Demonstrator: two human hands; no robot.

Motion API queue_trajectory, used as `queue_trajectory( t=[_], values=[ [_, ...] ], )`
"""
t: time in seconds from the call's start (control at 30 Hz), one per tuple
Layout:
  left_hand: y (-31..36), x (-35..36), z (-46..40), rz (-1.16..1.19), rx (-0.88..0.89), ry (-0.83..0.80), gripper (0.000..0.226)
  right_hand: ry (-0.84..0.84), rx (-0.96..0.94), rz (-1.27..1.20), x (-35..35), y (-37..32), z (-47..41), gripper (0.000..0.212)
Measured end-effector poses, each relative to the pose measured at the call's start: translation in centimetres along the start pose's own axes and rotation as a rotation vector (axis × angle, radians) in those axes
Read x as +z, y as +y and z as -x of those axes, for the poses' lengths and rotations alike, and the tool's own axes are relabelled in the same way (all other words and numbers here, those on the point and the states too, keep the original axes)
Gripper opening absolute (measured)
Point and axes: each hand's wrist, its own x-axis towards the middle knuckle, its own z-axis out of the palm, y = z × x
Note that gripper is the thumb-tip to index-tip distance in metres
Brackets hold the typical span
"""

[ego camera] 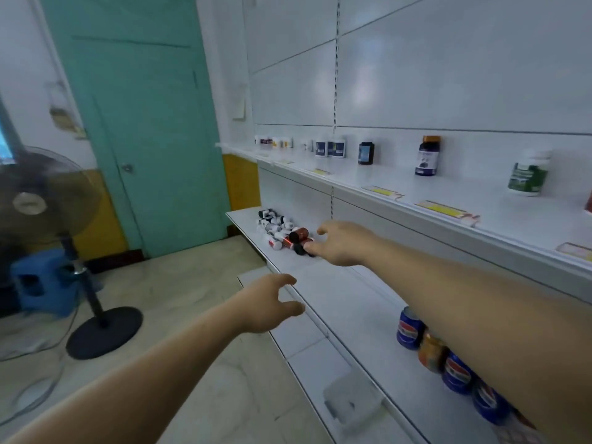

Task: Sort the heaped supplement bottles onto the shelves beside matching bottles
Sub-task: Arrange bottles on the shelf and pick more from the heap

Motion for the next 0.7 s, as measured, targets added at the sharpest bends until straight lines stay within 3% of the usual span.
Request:
queue_trajectory(
  t=[0.33, 0.43, 0.7],
  values=[
    [-14.9, -5.6, -19.4, 0.085, -0.057, -0.03, 0.062, -0.078, 0.108, -0.044, 5.4, -2.1, -24.8, 0.059],
    [-20.3, -6.8, -26.4, 0.101, -0.038, -0.07, 0.063, -0.064, 0.158, -0.054, 8.3, -3.0, -32.5, 0.051],
    [-31.3, -10.4, -44.8, 0.108, -0.03, -0.262, 0.063, -0.066, 0.398, -0.124, 13.4, -2.8, -49.5, 0.055]
  ],
)
